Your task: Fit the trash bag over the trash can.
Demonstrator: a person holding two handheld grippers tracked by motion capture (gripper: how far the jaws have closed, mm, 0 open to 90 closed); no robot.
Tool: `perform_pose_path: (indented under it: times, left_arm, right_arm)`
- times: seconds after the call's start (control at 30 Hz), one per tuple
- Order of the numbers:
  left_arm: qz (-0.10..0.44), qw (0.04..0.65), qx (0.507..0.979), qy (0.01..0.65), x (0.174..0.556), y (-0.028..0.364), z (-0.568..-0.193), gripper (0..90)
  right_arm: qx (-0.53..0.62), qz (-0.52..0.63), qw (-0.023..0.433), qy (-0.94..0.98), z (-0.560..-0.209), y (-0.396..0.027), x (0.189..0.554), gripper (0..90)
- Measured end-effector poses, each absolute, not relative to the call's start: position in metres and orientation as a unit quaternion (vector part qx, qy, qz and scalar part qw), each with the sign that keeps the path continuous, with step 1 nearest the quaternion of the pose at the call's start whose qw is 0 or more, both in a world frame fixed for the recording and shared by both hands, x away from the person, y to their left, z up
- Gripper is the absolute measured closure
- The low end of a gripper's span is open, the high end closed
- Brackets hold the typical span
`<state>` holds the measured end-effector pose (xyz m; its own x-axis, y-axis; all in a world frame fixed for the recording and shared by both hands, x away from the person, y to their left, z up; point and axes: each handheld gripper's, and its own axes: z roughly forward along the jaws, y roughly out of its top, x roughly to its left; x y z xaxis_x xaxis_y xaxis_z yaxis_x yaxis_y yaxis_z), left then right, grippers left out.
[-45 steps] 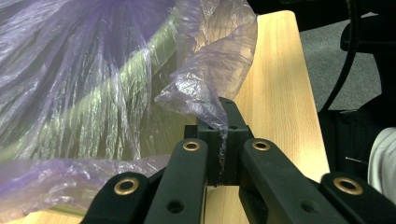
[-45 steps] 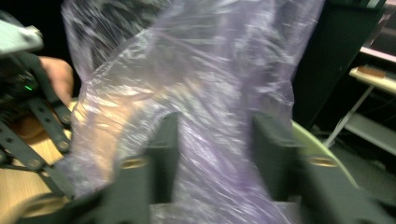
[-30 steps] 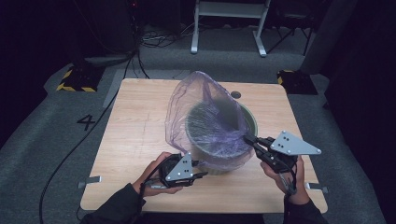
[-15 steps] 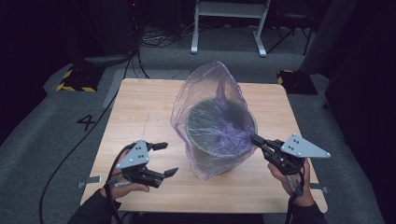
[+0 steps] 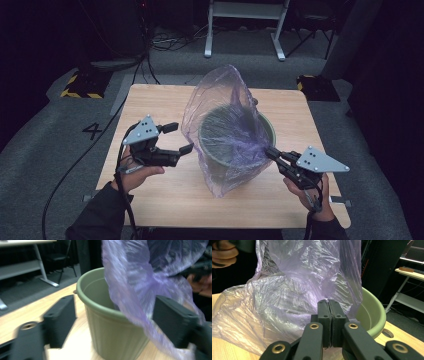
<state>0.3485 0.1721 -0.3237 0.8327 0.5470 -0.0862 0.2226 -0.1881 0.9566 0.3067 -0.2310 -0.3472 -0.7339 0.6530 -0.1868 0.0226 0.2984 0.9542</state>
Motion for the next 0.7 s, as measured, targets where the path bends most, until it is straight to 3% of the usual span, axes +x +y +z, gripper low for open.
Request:
perform_pose_path:
  times: [0.2,0.37,0.7]
  left_arm:
    - [0.176,0.548,0.781,0.241,0.359,0.161,-0.329,63.9]
    - [0.179,0.537,0.793,0.227,0.365,0.155,-0.337,87.0]
    - [0.16,0.528,0.801,0.234,0.37,0.15,-0.362,89.8]
  right_arm:
    - [0.226,0.554,0.29,0.747,-0.35,-0.236,0.304,88.1]
    - [0.247,0.553,0.29,0.741,-0.354,-0.247,0.304,88.1]
    - [0.281,0.549,0.277,0.737,-0.372,-0.265,0.305,88.9]
